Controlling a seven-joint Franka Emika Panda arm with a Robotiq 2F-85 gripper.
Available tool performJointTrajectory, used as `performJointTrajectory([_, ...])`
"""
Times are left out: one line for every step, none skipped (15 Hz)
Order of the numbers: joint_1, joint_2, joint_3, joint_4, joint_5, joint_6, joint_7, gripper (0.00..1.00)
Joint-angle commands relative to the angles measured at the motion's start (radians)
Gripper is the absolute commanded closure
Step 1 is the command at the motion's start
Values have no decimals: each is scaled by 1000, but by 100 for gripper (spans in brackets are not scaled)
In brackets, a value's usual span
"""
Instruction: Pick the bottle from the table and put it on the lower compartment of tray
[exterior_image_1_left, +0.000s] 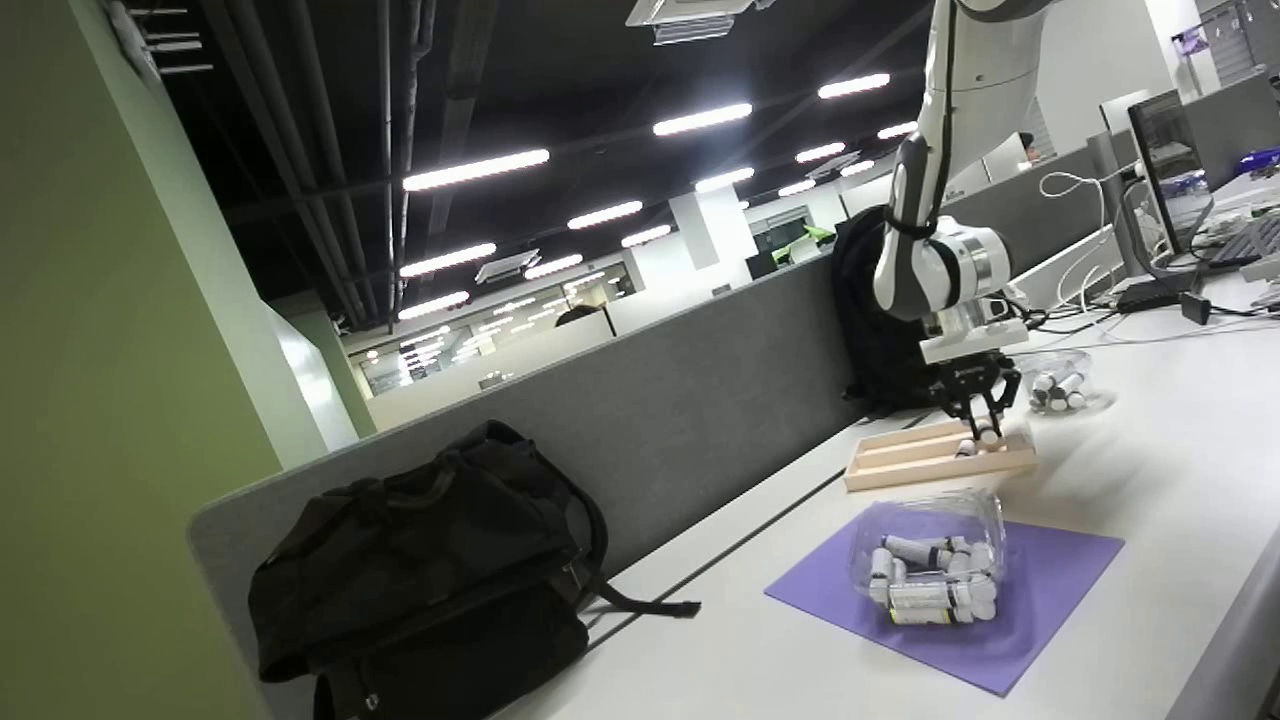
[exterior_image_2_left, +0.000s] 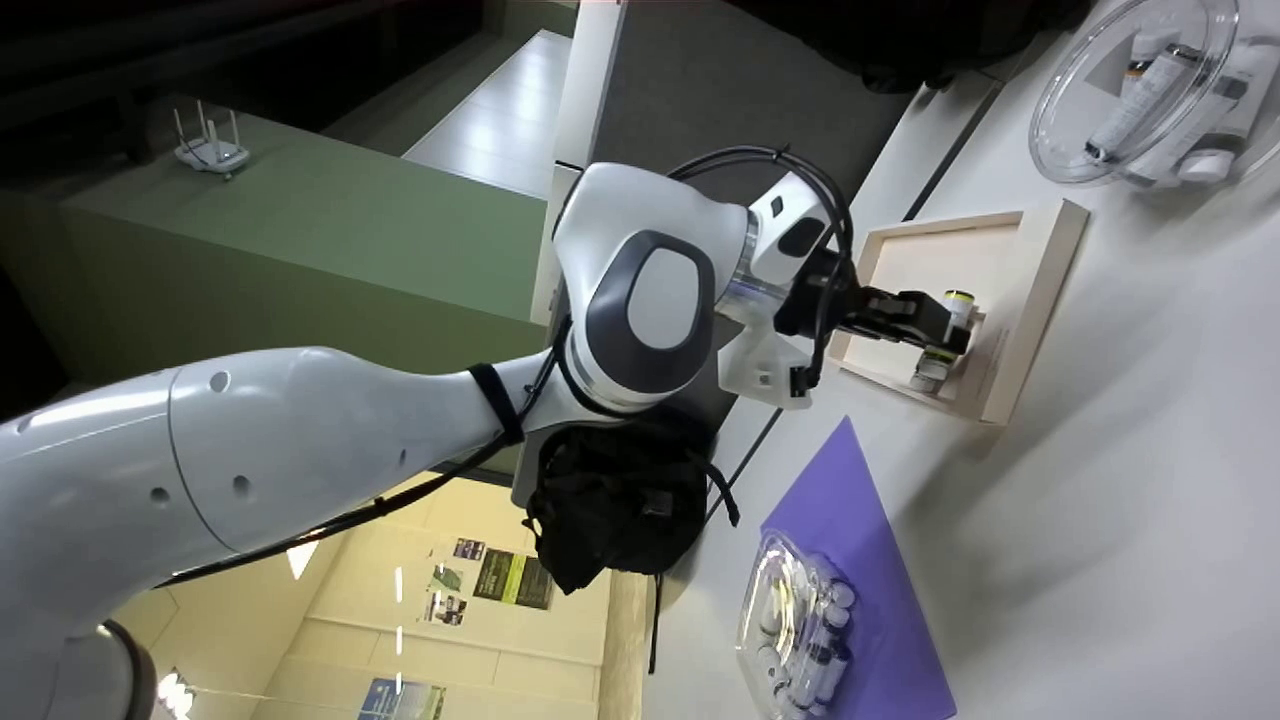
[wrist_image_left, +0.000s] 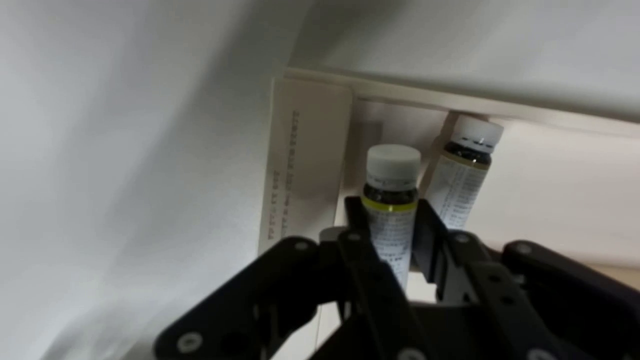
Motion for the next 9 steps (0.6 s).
performJointTrajectory([-5, 0, 5, 27, 5, -78, 11, 89])
performJointTrajectory([-4, 1, 3, 31, 3, -96, 14, 89])
performJointTrajectory([-3, 3, 1, 35, 3, -102, 16, 89])
performJointTrajectory([-4, 7, 2, 41, 4, -114, 17, 89])
performJointTrajectory([-4, 9, 1, 45, 5, -124, 18, 89])
performJointTrajectory([-4, 9, 2, 48, 5, -134, 18, 89])
performJointTrajectory([-3, 8, 1, 50, 4, -143, 20, 89])
performJointTrajectory([0, 6, -2, 50, 3, -149, 25, 89])
performJointTrajectory([4, 3, -6, 46, 2, -141, 31, 89])
